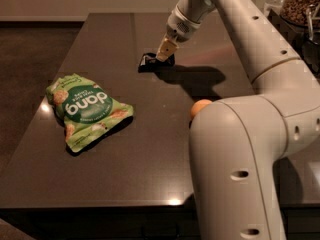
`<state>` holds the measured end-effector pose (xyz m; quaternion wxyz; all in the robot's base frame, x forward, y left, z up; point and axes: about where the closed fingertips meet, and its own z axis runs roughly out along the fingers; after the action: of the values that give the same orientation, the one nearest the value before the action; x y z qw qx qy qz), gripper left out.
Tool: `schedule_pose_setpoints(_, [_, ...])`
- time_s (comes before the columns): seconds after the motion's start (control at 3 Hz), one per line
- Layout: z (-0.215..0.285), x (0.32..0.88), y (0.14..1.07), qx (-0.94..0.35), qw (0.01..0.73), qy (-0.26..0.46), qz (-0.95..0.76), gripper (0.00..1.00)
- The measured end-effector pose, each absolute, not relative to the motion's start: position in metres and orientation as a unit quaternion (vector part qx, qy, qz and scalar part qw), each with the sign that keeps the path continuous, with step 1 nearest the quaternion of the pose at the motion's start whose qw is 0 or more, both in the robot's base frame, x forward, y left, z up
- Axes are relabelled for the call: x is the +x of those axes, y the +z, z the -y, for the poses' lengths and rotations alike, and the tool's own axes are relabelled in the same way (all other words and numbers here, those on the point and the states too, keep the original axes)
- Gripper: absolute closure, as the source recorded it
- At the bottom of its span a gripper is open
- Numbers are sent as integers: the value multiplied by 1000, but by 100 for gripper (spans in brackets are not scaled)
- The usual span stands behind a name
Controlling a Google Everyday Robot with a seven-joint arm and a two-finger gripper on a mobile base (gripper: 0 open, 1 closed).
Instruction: Move rxbar chocolate near green rice chip bag
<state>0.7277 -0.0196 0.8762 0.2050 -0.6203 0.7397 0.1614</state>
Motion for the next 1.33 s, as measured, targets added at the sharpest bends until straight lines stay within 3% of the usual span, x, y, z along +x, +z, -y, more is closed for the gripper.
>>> schedule_pose_setpoints(1.0, [-25,627,884,-675,181,240,-674,100])
schedule_pose_setpoints(1.33, [-37,606,880,-686,174,258,-657,85])
